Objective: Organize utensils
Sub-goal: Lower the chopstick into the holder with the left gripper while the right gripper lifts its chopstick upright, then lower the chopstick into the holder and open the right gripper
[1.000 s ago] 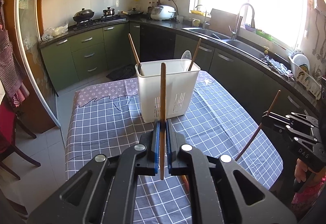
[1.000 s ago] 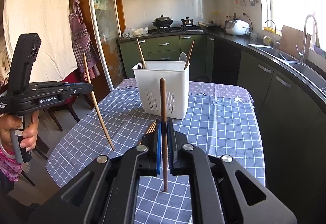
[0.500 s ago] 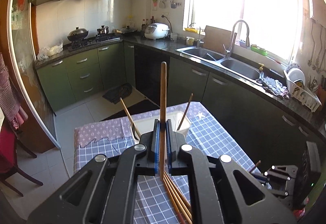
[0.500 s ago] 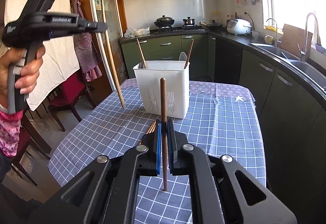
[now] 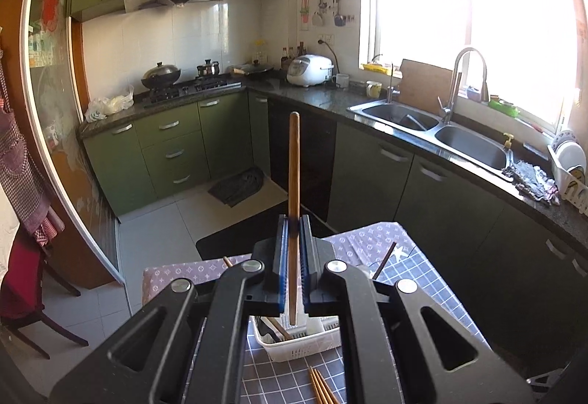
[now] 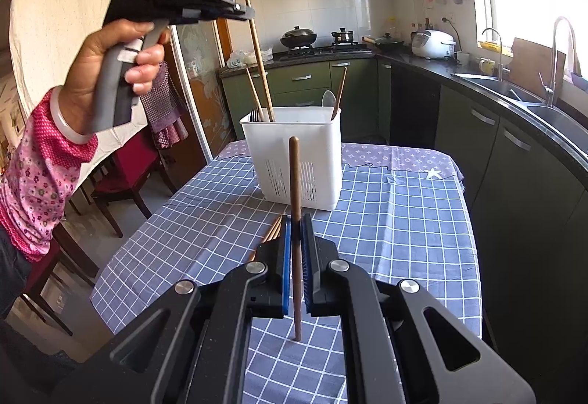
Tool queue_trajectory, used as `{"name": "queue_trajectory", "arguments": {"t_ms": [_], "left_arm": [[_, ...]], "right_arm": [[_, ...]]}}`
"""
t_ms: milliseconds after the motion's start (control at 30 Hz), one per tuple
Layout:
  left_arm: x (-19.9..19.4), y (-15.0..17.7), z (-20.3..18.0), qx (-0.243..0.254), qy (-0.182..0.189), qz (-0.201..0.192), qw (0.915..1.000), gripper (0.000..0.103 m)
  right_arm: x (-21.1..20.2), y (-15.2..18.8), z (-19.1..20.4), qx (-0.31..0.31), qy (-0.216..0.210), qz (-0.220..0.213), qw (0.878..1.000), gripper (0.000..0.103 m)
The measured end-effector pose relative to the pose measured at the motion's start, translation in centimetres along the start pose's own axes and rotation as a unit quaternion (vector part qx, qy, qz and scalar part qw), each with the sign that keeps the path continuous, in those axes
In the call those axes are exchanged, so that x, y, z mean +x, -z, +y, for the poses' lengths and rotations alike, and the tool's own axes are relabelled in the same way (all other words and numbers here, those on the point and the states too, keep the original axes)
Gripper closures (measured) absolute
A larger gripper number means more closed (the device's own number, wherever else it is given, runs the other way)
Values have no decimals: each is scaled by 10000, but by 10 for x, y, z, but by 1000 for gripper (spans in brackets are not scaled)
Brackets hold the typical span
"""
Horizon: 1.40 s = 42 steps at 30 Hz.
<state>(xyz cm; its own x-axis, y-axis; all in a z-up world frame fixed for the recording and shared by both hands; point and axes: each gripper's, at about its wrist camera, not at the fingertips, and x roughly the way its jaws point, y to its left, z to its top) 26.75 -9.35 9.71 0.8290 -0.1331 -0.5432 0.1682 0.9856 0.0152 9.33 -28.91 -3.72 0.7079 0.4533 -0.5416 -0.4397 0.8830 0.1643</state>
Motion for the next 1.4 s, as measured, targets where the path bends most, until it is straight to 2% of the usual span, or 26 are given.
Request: {"name": "queue_trajectory", "arguments": {"t_ms": [133,267,367,500,600,700,800,867,967,1167,1300,1400], "left_arm": [[28,22,2,8,-23,388,9992,97],[34,40,8,0,-42,519,9986,92],[24,48,15,-86,29,490,9988,80],[-8,64,27,-221,1,306,9993,71],[-30,82,31,-189,-39,241,9995,70],[-42,102,33,-200,58,392,9990,70],[-47,120,36,-266,136,572,9979,70],[-48,130,36,-255,179,695,9971,70],[-47,143,36,-231,249,820,9961,70],[-36,157,35,-312,304,1099,9930,70],[-32,161,32,-308,330,1212,9916,70],[-28,162,26,-263,366,1293,9906,70]], "right_arm": [[-3,-9,-3,68,-33,-77,9999,97],[-10,-29,-2,97,-136,-260,9995,97],[-13,-55,-2,118,-241,-439,9987,97],[-16,-99,-2,173,-306,-827,9960,97],[-14,-136,-4,264,-294,-1188,9921,97],[-7,-172,-5,331,-199,-1486,9881,97],[12,-199,-6,344,-41,-1609,9864,97],[34,-213,-8,366,106,-1505,9879,97],[72,-216,-15,394,267,-1180,9919,97],[130,-192,-23,402,358,-566,9969,96],[136,-182,-21,292,339,-453,9980,94],[114,-173,-19,284,198,-581,9977,94]]}}
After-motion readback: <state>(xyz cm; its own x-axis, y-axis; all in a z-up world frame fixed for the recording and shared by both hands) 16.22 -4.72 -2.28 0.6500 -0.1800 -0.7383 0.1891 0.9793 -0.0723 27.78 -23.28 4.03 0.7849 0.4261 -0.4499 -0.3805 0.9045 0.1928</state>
